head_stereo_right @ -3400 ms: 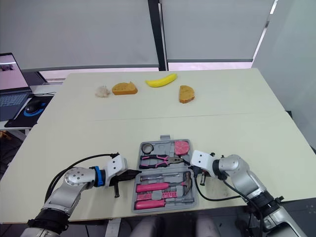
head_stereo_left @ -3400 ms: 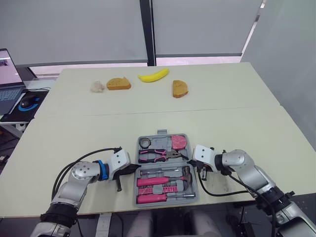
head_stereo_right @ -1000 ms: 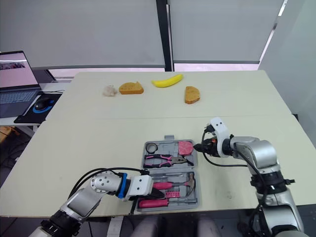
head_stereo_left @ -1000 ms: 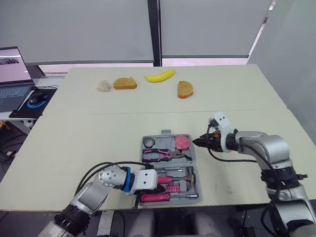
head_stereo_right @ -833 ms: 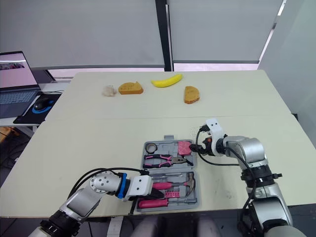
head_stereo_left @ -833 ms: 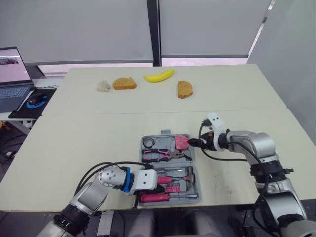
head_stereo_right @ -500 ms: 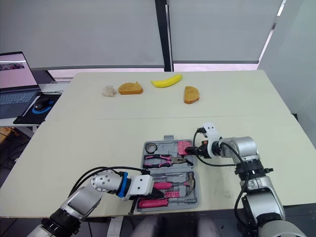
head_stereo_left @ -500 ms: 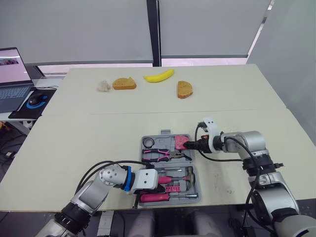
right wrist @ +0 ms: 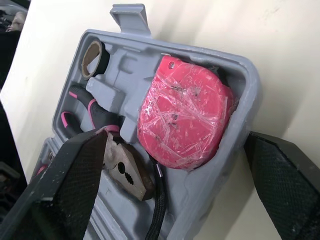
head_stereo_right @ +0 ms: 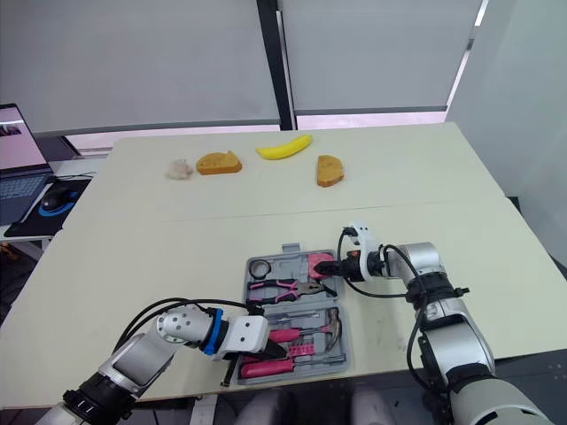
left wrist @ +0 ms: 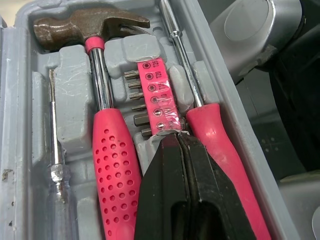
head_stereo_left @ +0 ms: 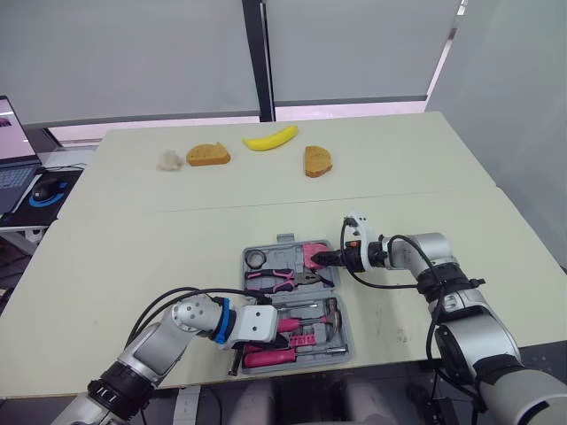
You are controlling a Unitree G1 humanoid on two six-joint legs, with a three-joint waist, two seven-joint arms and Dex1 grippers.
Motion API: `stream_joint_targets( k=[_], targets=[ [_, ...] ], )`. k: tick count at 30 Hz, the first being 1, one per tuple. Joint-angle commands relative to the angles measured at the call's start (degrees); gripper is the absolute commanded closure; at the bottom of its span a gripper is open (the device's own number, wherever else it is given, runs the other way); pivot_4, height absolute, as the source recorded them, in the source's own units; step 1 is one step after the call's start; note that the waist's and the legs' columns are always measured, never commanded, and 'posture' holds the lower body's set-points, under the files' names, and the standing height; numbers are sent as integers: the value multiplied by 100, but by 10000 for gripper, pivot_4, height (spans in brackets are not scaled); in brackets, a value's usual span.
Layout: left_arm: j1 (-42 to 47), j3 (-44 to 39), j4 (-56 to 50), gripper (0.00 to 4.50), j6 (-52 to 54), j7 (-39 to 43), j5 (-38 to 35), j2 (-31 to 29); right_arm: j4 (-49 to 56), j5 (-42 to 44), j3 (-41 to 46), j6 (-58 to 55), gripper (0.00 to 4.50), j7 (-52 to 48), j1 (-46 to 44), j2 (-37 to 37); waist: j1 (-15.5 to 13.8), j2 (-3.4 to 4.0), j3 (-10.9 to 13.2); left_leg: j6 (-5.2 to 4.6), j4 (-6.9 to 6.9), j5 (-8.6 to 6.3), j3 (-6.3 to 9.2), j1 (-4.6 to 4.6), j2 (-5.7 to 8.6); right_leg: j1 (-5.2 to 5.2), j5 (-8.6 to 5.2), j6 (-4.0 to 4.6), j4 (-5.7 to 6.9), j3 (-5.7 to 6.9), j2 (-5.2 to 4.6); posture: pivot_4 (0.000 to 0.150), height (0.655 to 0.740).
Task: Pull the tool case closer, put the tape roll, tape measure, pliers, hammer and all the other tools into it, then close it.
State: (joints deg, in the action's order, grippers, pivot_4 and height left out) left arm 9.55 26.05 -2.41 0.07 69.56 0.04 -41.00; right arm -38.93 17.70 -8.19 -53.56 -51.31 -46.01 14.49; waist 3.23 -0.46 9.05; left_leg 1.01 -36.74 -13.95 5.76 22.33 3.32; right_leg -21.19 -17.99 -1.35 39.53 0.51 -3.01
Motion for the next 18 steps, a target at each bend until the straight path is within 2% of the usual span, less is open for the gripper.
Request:
stream_joint_targets(
  k=[1,14,18],
  targets=[
    [-200,205,315,45000,33,39,331,-146,-177,83,-26,311,174,-497,-252,-205,11,0,0,0,1,0,0,0,0,-2,0,1,1,0,0,1500,7400],
    [-187,298,468,45000,-62,48,400,-116,-2,-21,-109,1039,174,-1409,-711,-178,5,3,1,0,4,0,-6,1,0,-11,0,1,1,-8,-1,1500,7400],
    [-190,296,442,45000,-23,-10,361,-75,511,-122,-399,1127,174,-1812,-670,31,-23,4,1,0,3,0,-3,2,3,-10,-1,1,1,-6,-3,1500,7400]
  ],
)
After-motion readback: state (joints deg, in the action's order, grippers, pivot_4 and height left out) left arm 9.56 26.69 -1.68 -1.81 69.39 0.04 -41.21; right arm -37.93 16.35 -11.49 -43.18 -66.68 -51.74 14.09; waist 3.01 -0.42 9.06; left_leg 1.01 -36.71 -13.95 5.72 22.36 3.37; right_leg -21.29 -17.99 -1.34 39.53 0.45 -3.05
